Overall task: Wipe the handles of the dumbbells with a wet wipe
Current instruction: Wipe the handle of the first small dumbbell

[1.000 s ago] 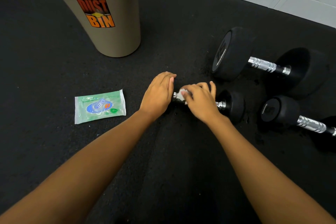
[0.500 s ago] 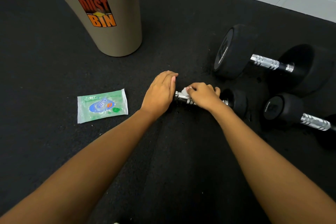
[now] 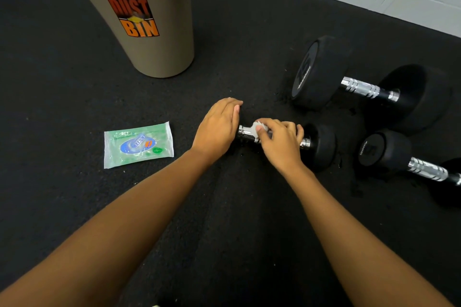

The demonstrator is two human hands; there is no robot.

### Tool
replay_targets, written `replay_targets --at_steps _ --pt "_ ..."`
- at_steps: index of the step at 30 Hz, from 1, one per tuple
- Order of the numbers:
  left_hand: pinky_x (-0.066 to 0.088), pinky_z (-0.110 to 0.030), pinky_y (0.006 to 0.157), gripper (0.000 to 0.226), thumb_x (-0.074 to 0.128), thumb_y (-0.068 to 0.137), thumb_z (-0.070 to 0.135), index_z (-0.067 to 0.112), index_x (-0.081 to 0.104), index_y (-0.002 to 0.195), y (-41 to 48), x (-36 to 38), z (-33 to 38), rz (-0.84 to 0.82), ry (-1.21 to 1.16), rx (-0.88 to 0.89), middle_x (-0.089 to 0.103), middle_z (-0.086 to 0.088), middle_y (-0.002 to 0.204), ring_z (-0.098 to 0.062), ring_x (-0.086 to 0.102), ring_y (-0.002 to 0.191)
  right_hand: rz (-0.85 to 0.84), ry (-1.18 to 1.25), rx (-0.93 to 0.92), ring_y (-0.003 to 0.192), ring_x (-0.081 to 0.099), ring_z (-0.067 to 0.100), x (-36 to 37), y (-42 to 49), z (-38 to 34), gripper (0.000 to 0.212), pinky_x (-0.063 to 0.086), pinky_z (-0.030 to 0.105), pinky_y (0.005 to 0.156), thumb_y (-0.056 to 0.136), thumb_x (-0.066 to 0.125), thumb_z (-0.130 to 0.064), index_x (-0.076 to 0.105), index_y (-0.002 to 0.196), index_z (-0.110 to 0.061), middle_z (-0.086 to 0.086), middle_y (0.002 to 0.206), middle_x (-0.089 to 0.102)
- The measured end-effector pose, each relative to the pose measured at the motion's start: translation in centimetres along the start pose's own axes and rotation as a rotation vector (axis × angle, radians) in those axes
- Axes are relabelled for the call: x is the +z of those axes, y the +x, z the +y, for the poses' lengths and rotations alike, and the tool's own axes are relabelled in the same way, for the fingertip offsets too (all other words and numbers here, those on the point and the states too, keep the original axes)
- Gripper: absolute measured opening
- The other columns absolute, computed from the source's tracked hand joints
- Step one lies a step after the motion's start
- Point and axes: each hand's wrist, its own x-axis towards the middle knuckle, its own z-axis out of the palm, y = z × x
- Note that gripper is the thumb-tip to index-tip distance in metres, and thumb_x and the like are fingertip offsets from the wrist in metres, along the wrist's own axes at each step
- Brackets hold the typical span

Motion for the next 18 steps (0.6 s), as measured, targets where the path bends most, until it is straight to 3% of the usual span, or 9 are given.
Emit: replay_targets --at_steps 5,11,18 --pt "0.030 -0.029 0.105 0.035 0.031 0.099 0.016 0.001 0.055 0.120 0.1 -0.1 0.2 0.013 -0.012 -0.007 0.057 -0.014 0.122 -0.022 0.048 0.120 0.128 -0.035 -0.287 0.112 0.042 0.012 0.7 -2.0 0.2 0.025 0.003 0.039 0.113 0.084 0.060 -0.016 0.063 0.107 -0.026 -0.013 0.111 0.063" --pt "0.028 -0.025 0.105 0.035 0.031 0.100 0.015 0.002 0.054 0.122 0.0 -0.2 0.3 0.010 0.001 0.004 0.056 -0.013 0.124 -0.021 0.047 0.121 0.255 0.005 -0.272 0.111 0.044 0.015 1.5 -3.0 0.9 0.027 0.007 0.037 0.113 0.077 0.065 -0.004 0.065 0.097 -0.022 -0.009 0.110 0.066" --pt "0.028 -0.026 0.105 0.034 0.030 0.100 0.015 0.003 0.053 0.122 0.1 -0.1 0.4 0.002 -0.017 -0.015 0.055 -0.013 0.125 -0.021 0.045 0.123 0.212 -0.043 -0.371 0.111 0.048 0.018 1.5 -2.4 0.9 0.027 0.010 0.040 0.113 0.084 0.061 -0.010 0.065 0.108 -0.022 -0.008 0.115 0.065"
